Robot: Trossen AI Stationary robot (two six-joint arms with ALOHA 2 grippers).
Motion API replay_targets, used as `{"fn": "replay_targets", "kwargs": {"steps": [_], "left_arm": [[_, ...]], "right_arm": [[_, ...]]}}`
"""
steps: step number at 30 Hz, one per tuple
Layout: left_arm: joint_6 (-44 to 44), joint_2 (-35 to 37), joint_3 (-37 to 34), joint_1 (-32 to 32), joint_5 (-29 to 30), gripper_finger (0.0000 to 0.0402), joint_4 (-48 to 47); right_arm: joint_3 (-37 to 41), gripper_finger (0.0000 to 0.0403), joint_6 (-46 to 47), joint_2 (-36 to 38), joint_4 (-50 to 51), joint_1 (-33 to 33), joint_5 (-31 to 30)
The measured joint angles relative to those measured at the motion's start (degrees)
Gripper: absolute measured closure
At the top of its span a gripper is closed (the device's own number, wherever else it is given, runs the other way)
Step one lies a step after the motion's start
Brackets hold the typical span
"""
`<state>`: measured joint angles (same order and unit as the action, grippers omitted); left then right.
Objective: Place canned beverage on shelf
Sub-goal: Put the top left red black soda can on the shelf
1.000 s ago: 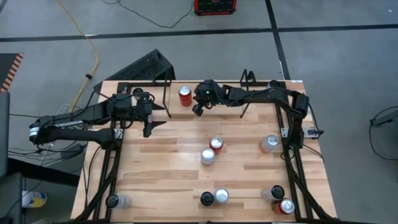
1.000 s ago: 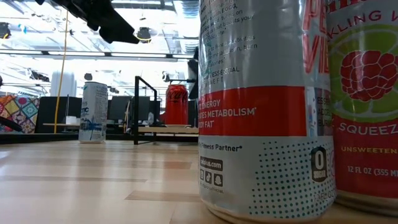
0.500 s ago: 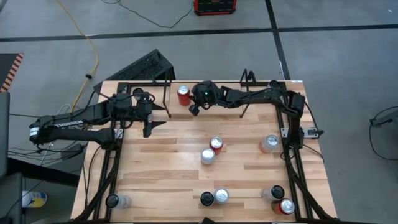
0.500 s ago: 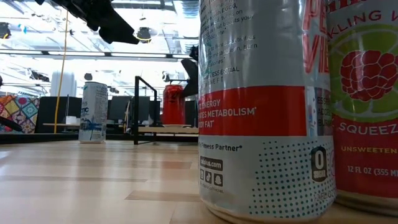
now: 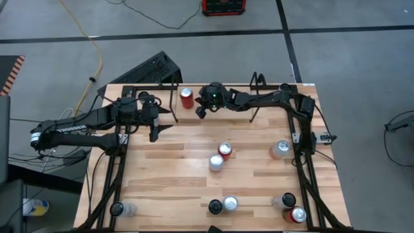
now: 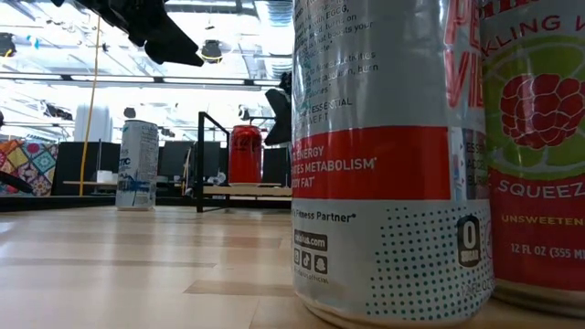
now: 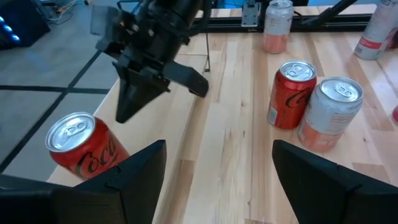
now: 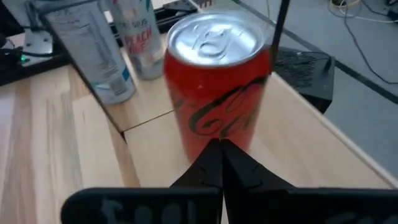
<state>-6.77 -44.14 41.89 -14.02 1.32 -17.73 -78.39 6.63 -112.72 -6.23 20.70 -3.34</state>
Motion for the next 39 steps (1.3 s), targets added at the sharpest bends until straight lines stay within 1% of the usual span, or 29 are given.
{"fn": "replay_targets", "kwargs": {"steps": [6,12,16,19,24,28,33,39], "left_arm": [[-0.2,0.0,0.0,0.0,0.1,0.0123,0.0],[-1.0,0.0,0.0,0.0,0.7,0.0123,0.1],[-1.0,0.0,0.0,0.0,2.1,0.0123,0.1],[-1.6,0.0,0.0,0.0,3.9,0.0123,0.2],[-3.3,0.0,0.0,0.0,8.7,0.0123,1.2],[-4.7,0.0,0.0,0.0,9.8,0.0123,1.3],[-6.2,0.0,0.0,-1.2,9.9,0.0123,2.1],[-7.2,0.0,0.0,-4.2,9.8,0.0123,4.1]], "right_arm": [[0.0,0.0383,0.5,-0.1,0.2,-0.9,5.7],[0.0,0.0383,-2.2,-0.1,-2.8,-2.6,5.2],[0.0,0.0383,-2.6,-0.1,-3.8,-2.0,5.7],[0.0,0.0383,-2.6,-0.1,-4.2,-0.8,9.1],[0.0,0.0383,-2.8,-0.1,-8.3,-0.2,14.4],[0.0,0.0383,-2.8,-0.1,-9.1,0.4,17.7],[0.0,0.0383,-4.0,-0.1,-10.0,0.5,18.3],[0.0,0.0383,-6.8,-0.1,-10.3,0.5,18.7]]}}
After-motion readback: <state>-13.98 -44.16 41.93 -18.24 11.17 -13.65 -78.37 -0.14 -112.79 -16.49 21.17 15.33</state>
